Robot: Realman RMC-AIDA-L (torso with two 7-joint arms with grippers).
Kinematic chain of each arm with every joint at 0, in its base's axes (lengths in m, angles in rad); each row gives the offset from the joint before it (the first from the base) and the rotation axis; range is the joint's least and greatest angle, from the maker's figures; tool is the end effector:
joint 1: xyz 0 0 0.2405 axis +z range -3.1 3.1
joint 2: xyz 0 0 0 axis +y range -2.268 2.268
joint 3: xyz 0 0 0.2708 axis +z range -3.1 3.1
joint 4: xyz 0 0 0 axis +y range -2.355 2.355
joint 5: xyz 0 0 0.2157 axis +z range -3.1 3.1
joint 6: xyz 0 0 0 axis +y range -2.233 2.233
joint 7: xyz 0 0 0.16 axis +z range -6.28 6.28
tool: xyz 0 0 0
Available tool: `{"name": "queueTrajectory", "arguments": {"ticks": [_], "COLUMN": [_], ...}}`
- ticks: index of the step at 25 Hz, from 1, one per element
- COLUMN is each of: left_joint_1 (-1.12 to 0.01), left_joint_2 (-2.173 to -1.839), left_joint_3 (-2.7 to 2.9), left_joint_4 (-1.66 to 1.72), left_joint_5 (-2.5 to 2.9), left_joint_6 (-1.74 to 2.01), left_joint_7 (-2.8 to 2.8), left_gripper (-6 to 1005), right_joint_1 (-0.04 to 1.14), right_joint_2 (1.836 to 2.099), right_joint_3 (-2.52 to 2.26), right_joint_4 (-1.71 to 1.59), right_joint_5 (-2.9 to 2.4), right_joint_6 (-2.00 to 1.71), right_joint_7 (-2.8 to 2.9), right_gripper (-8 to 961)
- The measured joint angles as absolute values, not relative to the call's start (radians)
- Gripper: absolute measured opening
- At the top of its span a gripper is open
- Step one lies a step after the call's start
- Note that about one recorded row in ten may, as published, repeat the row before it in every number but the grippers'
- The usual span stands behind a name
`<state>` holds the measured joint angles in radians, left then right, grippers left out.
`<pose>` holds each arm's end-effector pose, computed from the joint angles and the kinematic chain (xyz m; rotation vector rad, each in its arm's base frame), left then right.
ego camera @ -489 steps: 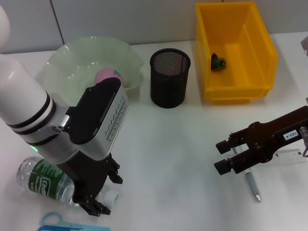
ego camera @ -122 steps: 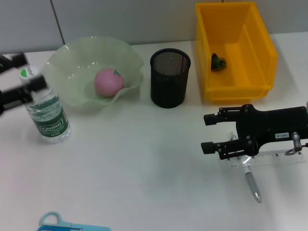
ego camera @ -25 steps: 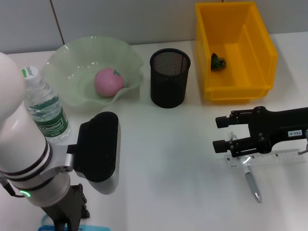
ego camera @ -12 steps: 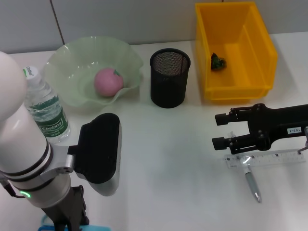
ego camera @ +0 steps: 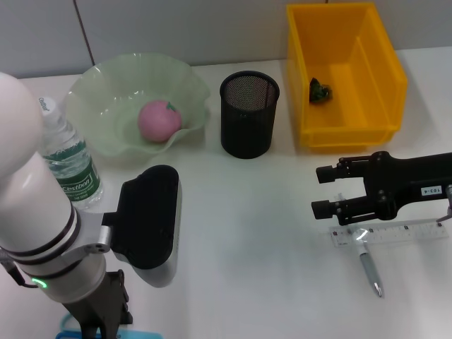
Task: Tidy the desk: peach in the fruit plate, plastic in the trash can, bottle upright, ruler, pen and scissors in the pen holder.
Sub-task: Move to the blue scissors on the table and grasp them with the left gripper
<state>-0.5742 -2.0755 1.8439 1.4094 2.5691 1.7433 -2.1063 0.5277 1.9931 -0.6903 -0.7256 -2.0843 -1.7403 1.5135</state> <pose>-0.1924 0.2857 -0.0791 2.8276 -0.0923 -1.0247 0.2777 0.3340 0.0181 -2.8713 0.6905 0.6032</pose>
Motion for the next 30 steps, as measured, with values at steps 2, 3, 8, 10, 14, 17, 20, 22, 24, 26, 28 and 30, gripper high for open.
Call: {"name": "queueTrajectory", "arguments": {"ticks": [2, 3, 8, 10, 14, 17, 20, 22, 24, 26, 28, 30], "left_joint_1": [-0.574, -0.575, -0.578, -0.578, -0.579, -0.585, -0.585, -0.588, -0.589, -0.589, -0.589, -0.589], "left_joint_2": [-2.075, -2.075, -2.075, -2.075, -2.075, -2.075, -2.075, -2.075, -2.075, -2.075, -2.075, -2.075], "left_joint_3": [1.848, 1.851, 1.861, 1.864, 1.864, 1.868, 1.870, 1.871, 1.873, 1.875, 1.875, 1.875], "left_joint_4": [1.407, 1.402, 1.396, 1.395, 1.392, 1.383, 1.381, 1.375, 1.373, 1.373, 1.373, 1.373], "left_joint_5": [2.570, 2.571, 2.573, 2.572, 2.573, 2.574, 2.574, 2.574, 2.574, 2.574, 2.574, 2.574], "left_joint_6": [1.739, 1.735, 1.730, 1.729, 1.726, 1.719, 1.718, 1.718, 1.718, 1.718, 1.718, 1.718], "left_joint_7": [-2.106, -2.105, -2.105, -2.105, -2.104, -2.102, -2.102, -2.102, -2.102, -2.102, -2.102, -2.101], "left_gripper": [376, 375, 373, 372, 370, 369, 368, 367, 366, 365, 357, 349], "right_joint_1": [0.528, 0.528, 0.528, 0.528, 0.528, 0.528, 0.528, 0.528, 0.528, 0.528, 0.528, 0.529], "right_joint_2": [1.993, 1.993, 1.994, 1.995, 1.996, 1.996, 1.996, 1.996, 1.996, 1.996, 1.996, 1.996], "right_joint_3": [-0.690, -0.690, -0.690, -0.690, -0.690, -0.690, -0.690, -0.690, -0.690, -0.690, -0.690, -0.690], "right_joint_4": [-0.726, -0.726, -0.726, -0.726, -0.726, -0.726, -0.726, -0.726, -0.726, -0.726, -0.726, -0.726], "right_joint_5": [-2.085, -2.085, -2.085, -2.085, -2.084, -2.083, -2.083, -2.083, -2.083, -2.083, -2.083, -2.083], "right_joint_6": [-1.740, -1.740, -1.740, -1.740, -1.739, -1.739, -1.739, -1.739, -1.739, -1.739, -1.739, -1.740], "right_joint_7": [1.513, 1.513, 1.514, 1.514, 1.514, 1.514, 1.514, 1.515, 1.515, 1.516, 1.517, 1.517], "right_gripper": [800, 800, 800, 800, 800, 800, 800, 801, 801, 801, 801, 801]}}
